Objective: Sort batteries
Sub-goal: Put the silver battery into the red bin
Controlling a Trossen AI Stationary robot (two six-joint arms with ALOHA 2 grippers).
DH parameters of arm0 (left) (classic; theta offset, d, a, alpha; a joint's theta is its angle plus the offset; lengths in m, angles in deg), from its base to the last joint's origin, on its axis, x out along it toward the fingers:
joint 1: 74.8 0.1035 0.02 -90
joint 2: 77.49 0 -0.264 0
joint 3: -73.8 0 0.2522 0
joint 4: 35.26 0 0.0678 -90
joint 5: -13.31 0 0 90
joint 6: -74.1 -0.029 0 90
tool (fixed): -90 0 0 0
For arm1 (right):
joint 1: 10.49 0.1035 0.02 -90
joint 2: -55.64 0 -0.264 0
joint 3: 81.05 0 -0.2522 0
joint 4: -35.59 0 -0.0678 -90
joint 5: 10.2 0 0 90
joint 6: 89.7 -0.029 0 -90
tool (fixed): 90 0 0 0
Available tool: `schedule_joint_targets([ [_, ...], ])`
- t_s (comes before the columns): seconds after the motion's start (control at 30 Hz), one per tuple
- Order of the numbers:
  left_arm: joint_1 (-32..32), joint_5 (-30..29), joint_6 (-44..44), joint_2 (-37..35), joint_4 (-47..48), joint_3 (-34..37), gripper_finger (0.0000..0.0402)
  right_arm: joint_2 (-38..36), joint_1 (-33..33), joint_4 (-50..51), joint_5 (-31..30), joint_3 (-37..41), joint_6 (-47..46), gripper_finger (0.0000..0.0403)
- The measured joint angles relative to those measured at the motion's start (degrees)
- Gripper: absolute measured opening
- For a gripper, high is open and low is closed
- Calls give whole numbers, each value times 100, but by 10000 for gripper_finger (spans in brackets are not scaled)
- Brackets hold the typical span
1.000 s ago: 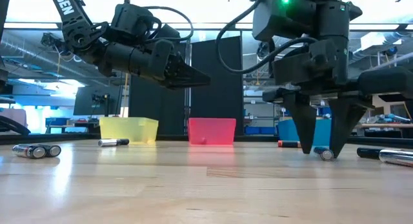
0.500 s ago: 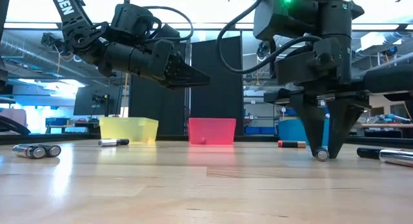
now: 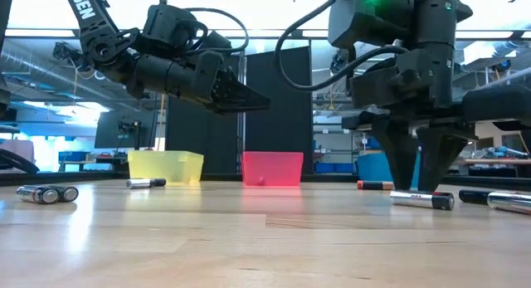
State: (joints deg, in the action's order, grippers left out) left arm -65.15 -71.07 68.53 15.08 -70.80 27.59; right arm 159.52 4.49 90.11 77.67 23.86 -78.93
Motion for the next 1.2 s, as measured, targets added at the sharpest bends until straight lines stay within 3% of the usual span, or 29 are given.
schedule_joint_targets([
  [0.13, 0, -2, 6, 0, 4, 0, 156, -106, -80, 302, 281, -196, -1086, 158],
  [0.33, 0, -2, 24, 0, -2, 2, 156, -107, -214, 556, 1225, -284, -3793, 190],
  [0.53, 0, -2, 130, 0, 7, 2, 156, -109, -48, 140, 1206, -285, -5453, 202],
  [0.83, 0, -2, 130, 0, 150, 2, 156, -92, 245, -294, 289, -70, -6460, 192],
  [1.2, 0, -4, 133, 0, 149, 4, 156, -111, 302, -871, 216, 381, -6477, 143],
])
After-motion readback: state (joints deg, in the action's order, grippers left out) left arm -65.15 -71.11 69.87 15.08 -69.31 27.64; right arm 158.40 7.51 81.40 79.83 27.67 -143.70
